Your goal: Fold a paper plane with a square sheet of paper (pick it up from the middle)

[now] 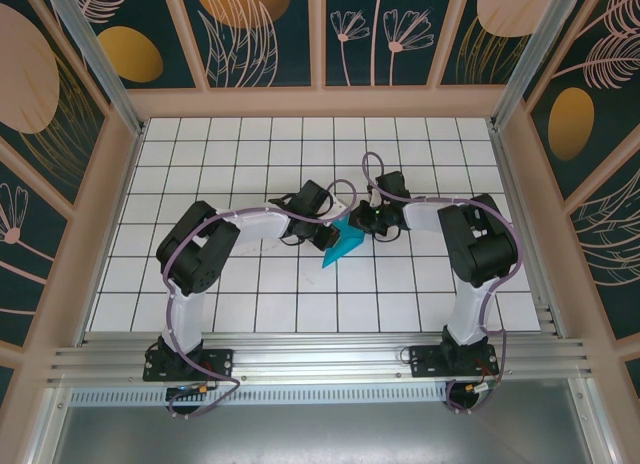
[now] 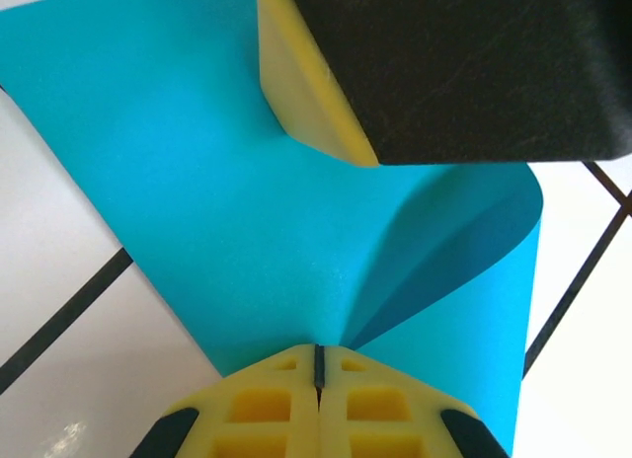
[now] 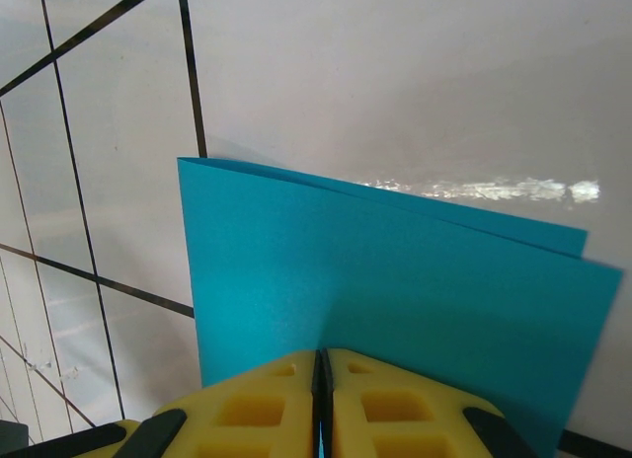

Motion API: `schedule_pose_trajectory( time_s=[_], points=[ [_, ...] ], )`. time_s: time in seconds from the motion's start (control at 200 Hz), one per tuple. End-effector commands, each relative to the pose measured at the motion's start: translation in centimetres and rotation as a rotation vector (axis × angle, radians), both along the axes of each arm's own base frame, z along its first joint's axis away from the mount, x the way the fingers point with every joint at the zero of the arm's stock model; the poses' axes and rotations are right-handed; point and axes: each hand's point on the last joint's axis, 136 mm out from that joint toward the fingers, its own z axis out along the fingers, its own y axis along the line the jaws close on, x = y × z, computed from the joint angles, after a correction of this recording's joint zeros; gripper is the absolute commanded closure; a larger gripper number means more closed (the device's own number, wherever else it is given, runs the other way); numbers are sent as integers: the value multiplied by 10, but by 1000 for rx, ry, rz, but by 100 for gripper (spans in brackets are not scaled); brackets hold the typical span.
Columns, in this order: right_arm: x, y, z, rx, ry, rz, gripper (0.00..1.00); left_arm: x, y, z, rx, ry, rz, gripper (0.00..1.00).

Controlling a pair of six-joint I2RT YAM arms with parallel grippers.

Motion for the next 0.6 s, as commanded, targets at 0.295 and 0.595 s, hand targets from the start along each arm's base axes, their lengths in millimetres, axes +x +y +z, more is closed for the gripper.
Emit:
schedule_pose_trajectory(
  time_s=[0.295, 0.595],
  points=[
    [-14, -14, -19, -68, 78, -42, 85, -2, 6, -22, 42, 11, -9, 95],
    [-4, -43, 48, 33, -66, -192, 83, -2, 7, -23, 44, 8, -6, 96]
  ],
)
